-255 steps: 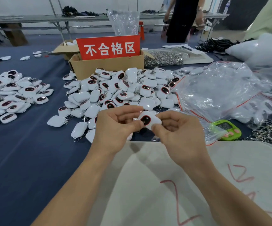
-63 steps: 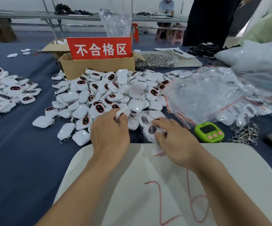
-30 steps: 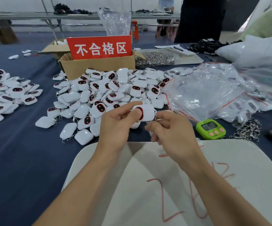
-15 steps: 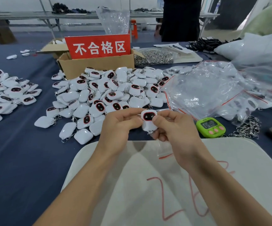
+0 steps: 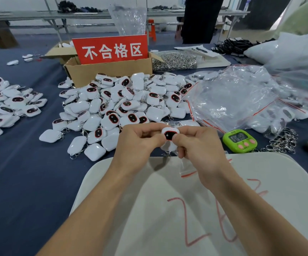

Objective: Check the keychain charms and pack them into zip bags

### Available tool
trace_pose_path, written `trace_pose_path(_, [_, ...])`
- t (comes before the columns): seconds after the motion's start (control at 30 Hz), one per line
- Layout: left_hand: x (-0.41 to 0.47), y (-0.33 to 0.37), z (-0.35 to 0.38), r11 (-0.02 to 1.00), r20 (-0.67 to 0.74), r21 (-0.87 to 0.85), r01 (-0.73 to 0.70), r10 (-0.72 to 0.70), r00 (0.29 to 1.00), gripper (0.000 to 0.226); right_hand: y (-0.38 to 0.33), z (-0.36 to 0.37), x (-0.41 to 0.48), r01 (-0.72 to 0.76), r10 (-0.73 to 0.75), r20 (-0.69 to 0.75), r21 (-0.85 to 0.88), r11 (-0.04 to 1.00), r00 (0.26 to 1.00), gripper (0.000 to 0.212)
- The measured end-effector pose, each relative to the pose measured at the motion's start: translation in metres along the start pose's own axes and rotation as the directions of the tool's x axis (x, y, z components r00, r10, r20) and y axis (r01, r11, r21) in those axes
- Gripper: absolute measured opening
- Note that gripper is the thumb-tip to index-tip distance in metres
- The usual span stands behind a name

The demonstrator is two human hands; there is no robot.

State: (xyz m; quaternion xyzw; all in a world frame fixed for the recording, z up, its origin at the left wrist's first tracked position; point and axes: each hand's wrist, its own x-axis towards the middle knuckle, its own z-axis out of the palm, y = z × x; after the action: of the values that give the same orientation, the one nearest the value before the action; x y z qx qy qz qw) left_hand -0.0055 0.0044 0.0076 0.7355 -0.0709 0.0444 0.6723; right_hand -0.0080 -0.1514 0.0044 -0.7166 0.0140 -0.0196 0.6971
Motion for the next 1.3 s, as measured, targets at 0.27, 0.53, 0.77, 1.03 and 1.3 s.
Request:
trace_pose_path(0.27, [-0.001,-0.001,0.005,0.995,-0.101,0.077,0.058,-0.05,0.994,0.018,0.0,0.004,-0.001,0.025,-0.023,0.047,-0.025,0.999,0.999,0.017])
trace_pose_path(0.53, [0.0,-0.004,0.007,0.991,-0.159,0.091,0.1,-0.085,0.984,0.017,-0.001,0.004,0.0,0.017,-0.013,0.059,-0.067,0.998,0.998,0.015])
trace_pose_path(0.77, [0.001,-0.004,0.007,0.993,-0.151,0.015,0.116,-0.112,0.982,0.019,-0.001,0.004,-0.001,0.015,-0.01,0.059,-0.085,0.996,0.998,0.022])
trace_pose_path(1.03, [0.003,-0.004,0.007,0.994,-0.118,-0.033,0.101,-0.104,0.988,0.016,-0.003,0.002,-0.002,-0.017,0.017,0.01,-0.077,0.997,1.0,0.024])
trace_pose_path(1.3, [0.005,-0.002,0.006,0.989,-0.156,-0.137,0.055,-0.076,0.985,0.015,-0.011,-0.001,-0.004,0.033,-0.034,-0.011,-0.065,0.997,0.999,0.02])
